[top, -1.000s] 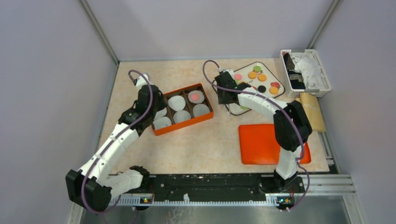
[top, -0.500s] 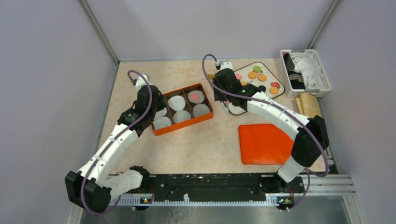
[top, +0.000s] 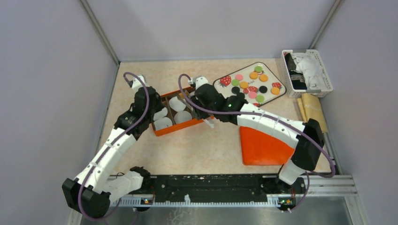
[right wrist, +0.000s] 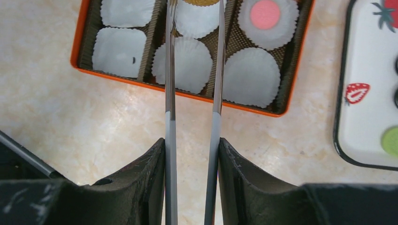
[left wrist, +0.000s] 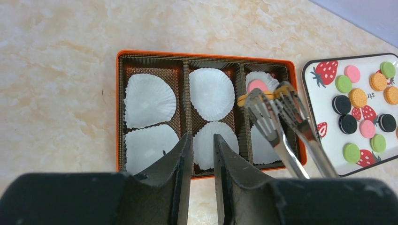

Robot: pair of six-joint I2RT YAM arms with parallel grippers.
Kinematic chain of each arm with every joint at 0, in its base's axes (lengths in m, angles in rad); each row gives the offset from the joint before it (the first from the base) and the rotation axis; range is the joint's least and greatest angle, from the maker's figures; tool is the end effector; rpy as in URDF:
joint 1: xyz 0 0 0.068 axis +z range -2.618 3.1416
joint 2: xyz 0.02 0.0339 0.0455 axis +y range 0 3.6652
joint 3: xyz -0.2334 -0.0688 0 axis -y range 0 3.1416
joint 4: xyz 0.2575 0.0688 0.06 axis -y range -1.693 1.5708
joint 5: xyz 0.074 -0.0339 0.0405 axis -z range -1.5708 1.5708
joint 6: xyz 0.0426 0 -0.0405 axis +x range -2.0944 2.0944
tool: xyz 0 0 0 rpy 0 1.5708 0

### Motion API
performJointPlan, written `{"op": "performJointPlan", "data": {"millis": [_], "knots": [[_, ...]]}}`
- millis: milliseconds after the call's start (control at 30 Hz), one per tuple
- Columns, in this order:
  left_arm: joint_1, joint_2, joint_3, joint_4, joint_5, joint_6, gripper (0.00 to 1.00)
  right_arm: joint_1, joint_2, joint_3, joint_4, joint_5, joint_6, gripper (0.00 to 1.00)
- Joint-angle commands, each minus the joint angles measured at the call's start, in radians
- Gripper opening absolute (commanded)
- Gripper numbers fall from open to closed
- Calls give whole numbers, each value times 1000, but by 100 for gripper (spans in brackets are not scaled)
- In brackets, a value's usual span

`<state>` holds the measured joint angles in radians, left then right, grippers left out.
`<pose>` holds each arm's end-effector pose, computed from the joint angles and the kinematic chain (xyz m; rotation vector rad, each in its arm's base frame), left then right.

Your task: Pack the cookies

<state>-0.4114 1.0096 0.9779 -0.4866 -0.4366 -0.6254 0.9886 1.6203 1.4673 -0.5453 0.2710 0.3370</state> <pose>0.2390 -0.0846 0.3071 -0.4757 1.9856 -0.1927 0.2203 0.3139 0.2927 -0.5889 2.1931 0.4065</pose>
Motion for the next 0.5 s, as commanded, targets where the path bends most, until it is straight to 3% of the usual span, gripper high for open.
{"op": "performJointPlan", "data": {"millis": [0,300,467], "knots": [[6,-20,32,-6,-20,5,30,8,67,69,52,-58,15,15],[7,-30,25,-8,-42,15,32,8,209,169,22,-82,5,18],[9,-37,17,-2,-46,18,34,8,235,188,16,-51,5,38]]}}
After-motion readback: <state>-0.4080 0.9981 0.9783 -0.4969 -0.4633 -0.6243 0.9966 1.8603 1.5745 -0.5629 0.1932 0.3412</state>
